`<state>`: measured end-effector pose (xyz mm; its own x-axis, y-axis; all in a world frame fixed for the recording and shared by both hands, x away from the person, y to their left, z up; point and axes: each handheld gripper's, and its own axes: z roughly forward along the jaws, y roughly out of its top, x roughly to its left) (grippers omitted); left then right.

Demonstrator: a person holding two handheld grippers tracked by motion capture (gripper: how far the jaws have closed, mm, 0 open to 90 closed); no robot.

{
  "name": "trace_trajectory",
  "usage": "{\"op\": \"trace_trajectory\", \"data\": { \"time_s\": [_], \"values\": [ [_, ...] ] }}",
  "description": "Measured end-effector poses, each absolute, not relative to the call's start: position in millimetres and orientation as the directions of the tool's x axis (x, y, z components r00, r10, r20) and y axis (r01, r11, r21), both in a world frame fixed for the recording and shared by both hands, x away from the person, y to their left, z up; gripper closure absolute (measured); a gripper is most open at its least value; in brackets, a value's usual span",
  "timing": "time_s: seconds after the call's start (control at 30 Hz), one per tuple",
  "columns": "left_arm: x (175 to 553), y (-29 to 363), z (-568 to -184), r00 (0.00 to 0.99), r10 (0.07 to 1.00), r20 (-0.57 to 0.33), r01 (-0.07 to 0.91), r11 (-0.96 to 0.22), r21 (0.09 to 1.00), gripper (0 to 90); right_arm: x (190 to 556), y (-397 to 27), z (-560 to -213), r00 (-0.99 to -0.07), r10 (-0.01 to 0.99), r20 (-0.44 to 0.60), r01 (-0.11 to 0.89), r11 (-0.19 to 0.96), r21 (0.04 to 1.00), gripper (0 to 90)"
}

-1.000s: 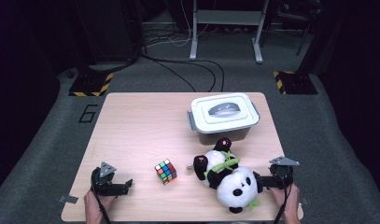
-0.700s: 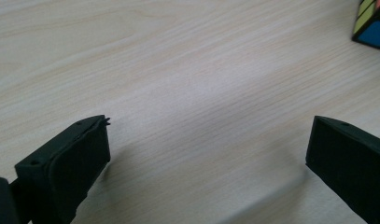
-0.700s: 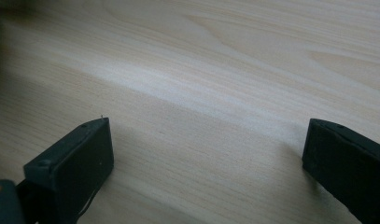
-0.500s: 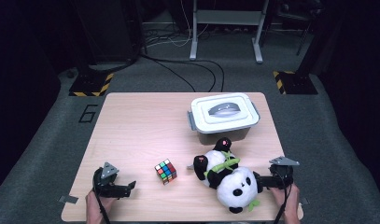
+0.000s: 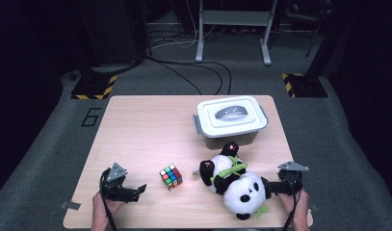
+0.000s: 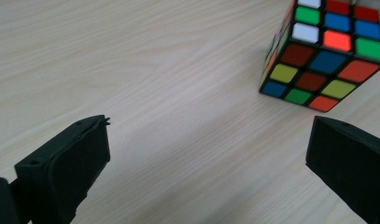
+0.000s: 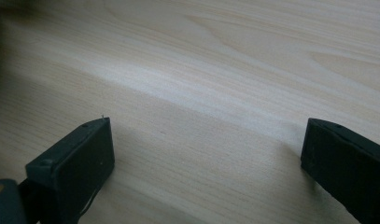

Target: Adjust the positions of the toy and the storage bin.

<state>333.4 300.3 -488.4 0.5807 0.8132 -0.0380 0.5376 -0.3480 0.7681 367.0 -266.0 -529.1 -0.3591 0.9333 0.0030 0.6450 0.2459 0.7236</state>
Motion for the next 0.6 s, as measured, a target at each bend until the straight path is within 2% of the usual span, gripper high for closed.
{"op": "trace_trajectory", "data": {
  "time_s": [0.13,0.6],
  "values": [
    [333.8,293.3,-480.4,0.602,0.796,-0.063,0.517,-0.328,0.79,0.0,367.2,-266.5,-529.0,-0.366,0.931,0.001,0.642,0.252,0.724,2.2],
    [343.2,245.1,-477.4,0.688,0.724,-0.053,0.46,-0.378,0.803,0.0,367.4,-266.4,-529.1,-0.365,0.931,0.002,0.642,0.25,0.725,2.2]
  ]
}}
